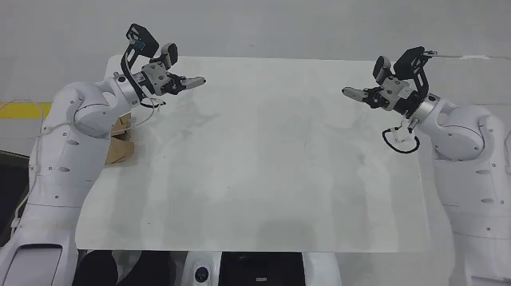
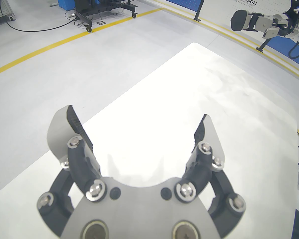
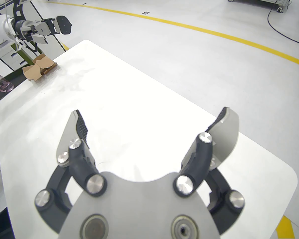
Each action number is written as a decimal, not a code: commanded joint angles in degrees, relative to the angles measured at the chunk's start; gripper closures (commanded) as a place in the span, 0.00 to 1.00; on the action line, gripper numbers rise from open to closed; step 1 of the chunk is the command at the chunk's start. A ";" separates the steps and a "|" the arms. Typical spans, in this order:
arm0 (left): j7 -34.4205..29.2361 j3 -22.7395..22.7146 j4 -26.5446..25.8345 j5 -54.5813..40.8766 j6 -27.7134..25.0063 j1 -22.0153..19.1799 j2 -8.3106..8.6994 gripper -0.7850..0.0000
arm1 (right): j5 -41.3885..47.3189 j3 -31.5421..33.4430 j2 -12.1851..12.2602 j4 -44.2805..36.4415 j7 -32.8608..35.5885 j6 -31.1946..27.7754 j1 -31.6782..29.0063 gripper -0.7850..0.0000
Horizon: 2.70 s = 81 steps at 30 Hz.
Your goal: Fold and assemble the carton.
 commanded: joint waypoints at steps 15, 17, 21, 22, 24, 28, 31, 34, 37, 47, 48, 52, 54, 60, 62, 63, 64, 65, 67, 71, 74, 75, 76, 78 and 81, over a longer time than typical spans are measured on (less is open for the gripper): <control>0.00 0.00 0.00 0.00 0.00 0.00 0.00 0.00 | 0.00 0.00 0.00 0.00 0.00 0.00 0.00 0.00; 0.00 0.00 0.00 0.00 0.00 0.00 0.00 0.00 | 0.00 0.00 0.00 0.00 0.00 0.00 0.00 0.00; 0.00 0.00 0.00 0.00 0.00 0.00 0.00 0.00 | 0.00 0.00 0.00 0.00 0.00 0.00 0.00 0.00; 0.00 0.00 0.00 0.00 0.00 0.00 0.00 0.00 | 0.00 0.00 0.00 0.00 0.00 0.00 0.00 0.00; 0.00 0.00 0.00 0.00 0.00 0.00 0.00 0.00 | 0.00 0.00 0.00 0.00 0.00 0.00 0.00 0.00; 0.07 0.04 0.19 -0.40 0.16 0.23 -0.02 0.00 | 0.00 0.00 0.00 0.00 0.00 0.00 0.00 0.00; -1.63 -0.49 2.09 -4.93 0.65 0.16 0.05 0.00 | 0.00 0.00 0.00 0.00 0.00 0.00 0.00 0.00; -8.60 -0.93 5.94 -14.73 0.10 -1.88 0.26 0.00 | 0.00 0.00 0.00 0.00 0.00 0.00 0.00 0.00; -14.58 -1.58 10.00 -21.80 -0.11 -4.29 0.59 0.00 | 0.00 0.00 0.00 0.00 0.00 0.00 0.00 0.00; -34.02 -4.29 25.59 -42.91 -0.84 -13.40 2.15 0.00 | 0.00 0.00 0.00 0.00 0.00 0.00 0.00 0.00; -35.21 -4.72 26.72 -43.36 -0.93 -14.09 2.42 0.00 | 0.00 0.00 0.00 0.00 0.00 0.00 0.00 0.00; -36.89 -5.80 28.88 -44.32 -0.14 -14.84 3.38 0.00 | 0.00 0.00 0.00 0.00 0.00 0.00 0.00 0.00; -37.21 -6.11 28.84 -44.01 0.18 -14.45 3.93 0.00 | 0.00 0.00 0.00 0.00 0.00 0.00 0.00 0.00; -38.39 -7.11 29.38 -45.20 1.37 -12.91 5.30 0.00 | 0.00 0.00 0.00 0.00 0.00 0.00 0.00 0.00; -38.80 -7.13 29.40 -45.37 1.78 -12.88 5.64 0.00 | 0.00 0.00 0.00 0.00 0.00 0.00 0.00 0.00; -39.00 -7.05 29.40 -45.39 1.97 -12.84 5.80 0.00 | 0.00 0.00 0.00 0.00 0.00 0.00 0.00 0.00; -39.30 -6.94 29.47 -45.36 2.28 -12.88 5.98 0.00 | 0.00 0.00 0.00 0.00 0.00 0.00 0.00 0.00; -39.53 -6.85 29.68 -45.26 2.51 -12.99 6.16 0.00 | 0.00 0.00 0.00 0.00 0.00 0.00 0.00 0.00; -40.10 -6.71 30.54 -45.80 3.08 -13.41 6.43 0.00 | 0.00 0.00 0.00 0.00 0.00 0.00 0.00 0.00; -41.51 -6.08 33.31 -47.41 4.48 -14.93 6.79 0.00 | 0.00 0.00 0.00 0.00 0.00 0.00 0.00 0.00; -42.14 -5.42 36.73 -47.27 5.12 -16.72 6.91 0.00 | 0.00 0.00 0.00 0.00 0.00 0.00 0.00 0.00; -42.14 -5.19 38.03 -47.06 5.18 -17.34 6.91 0.00 | 0.00 0.00 0.00 0.00 0.00 0.00 0.00 0.00; -41.92 -5.03 39.39 -46.83 5.26 -18.00 6.92 0.00 | 0.00 0.00 0.00 0.00 0.00 0.00 0.00 0.00; -41.13 -4.87 42.67 -46.50 6.06 -19.17 6.96 0.00 | 0.00 0.00 0.00 0.00 0.00 0.00 0.00 0.00; -40.37 -4.89 47.13 -45.06 6.65 -20.94 7.34 0.00 | 0.00 0.00 0.00 0.00 0.00 0.00 0.00 0.00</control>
